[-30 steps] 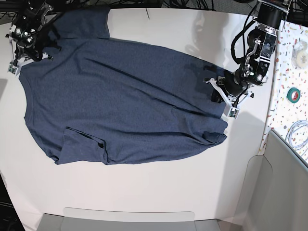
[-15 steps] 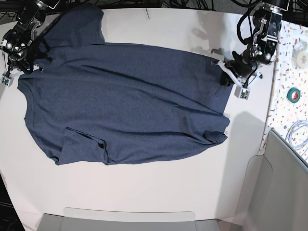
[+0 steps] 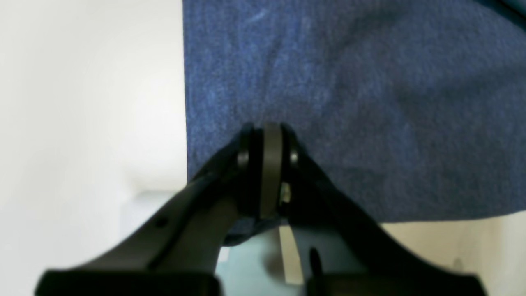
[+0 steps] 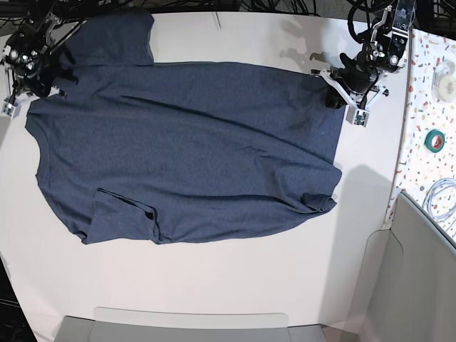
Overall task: Layout the t-shirt on the table in an organized manner, then fold the t-shirt properly
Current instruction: 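Hold the shirt corners with both grippers and drag them to straighten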
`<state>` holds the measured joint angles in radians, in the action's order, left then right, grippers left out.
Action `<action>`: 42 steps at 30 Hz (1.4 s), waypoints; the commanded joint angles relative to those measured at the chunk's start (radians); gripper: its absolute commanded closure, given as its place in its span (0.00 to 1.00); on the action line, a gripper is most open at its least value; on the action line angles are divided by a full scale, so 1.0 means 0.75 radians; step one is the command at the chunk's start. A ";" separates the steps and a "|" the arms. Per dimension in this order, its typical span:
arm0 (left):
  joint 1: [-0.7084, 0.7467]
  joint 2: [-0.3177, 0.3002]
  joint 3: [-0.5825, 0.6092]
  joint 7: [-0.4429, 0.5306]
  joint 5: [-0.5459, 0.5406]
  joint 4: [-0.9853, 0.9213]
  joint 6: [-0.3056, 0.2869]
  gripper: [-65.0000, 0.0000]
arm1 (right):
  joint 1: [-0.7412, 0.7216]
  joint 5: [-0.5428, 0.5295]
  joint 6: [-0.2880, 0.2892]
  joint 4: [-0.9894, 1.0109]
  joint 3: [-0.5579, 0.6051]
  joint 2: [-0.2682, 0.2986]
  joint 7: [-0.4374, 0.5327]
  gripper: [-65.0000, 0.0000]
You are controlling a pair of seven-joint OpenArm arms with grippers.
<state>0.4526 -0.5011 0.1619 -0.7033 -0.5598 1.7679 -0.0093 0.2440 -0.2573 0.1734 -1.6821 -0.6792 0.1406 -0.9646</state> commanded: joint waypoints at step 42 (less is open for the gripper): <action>0.242 -0.055 0.024 -0.236 -0.005 0.080 -0.011 0.94 | 0.171 -0.284 0.109 -0.142 -0.057 0.176 -0.114 1.00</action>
<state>0.5972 -0.5404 0.1619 -0.6945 -0.5812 1.8481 -0.0193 0.3779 -0.4664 0.2584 -1.7634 -0.7158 0.2516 -1.0706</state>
